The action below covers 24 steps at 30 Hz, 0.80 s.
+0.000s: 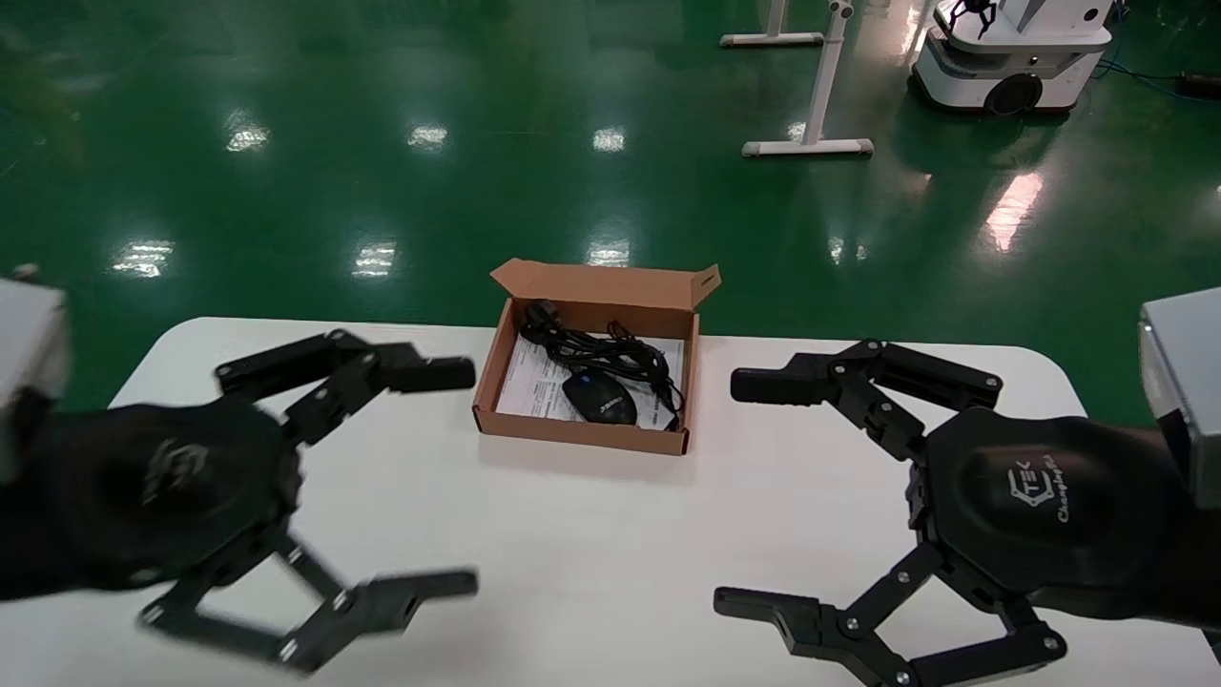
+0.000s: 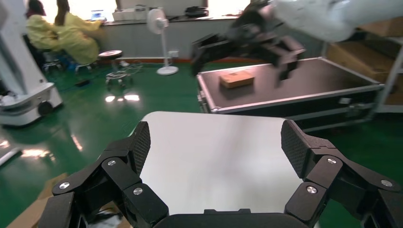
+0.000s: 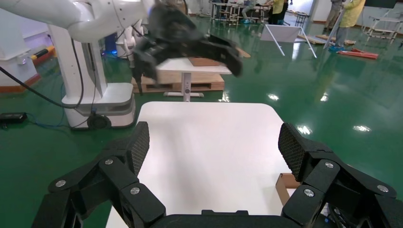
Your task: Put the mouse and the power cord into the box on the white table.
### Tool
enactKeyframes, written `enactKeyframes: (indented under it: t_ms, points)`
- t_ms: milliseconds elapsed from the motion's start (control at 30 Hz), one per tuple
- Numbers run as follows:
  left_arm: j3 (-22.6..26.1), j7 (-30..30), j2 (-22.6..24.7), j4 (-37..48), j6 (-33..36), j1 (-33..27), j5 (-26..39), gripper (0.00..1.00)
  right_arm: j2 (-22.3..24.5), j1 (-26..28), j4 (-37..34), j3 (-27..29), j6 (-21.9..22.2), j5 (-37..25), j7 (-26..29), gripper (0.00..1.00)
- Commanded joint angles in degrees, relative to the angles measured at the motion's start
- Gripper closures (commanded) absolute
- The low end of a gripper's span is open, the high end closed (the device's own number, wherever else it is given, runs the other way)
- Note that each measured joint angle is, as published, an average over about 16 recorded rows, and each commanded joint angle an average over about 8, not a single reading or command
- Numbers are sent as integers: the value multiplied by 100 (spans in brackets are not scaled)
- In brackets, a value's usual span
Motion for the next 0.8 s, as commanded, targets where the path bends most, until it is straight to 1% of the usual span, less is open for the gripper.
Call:
enactKeyframes:
  t_ms: [33,800]
  points:
    - [-121,-103,-114,-152,106,100,-107,0,27,-56,107,30,-11,40,53,0]
    - [-46,-54,-46,-51,36,42,-41,0,12,-15,12,12,-5,14,39,0]
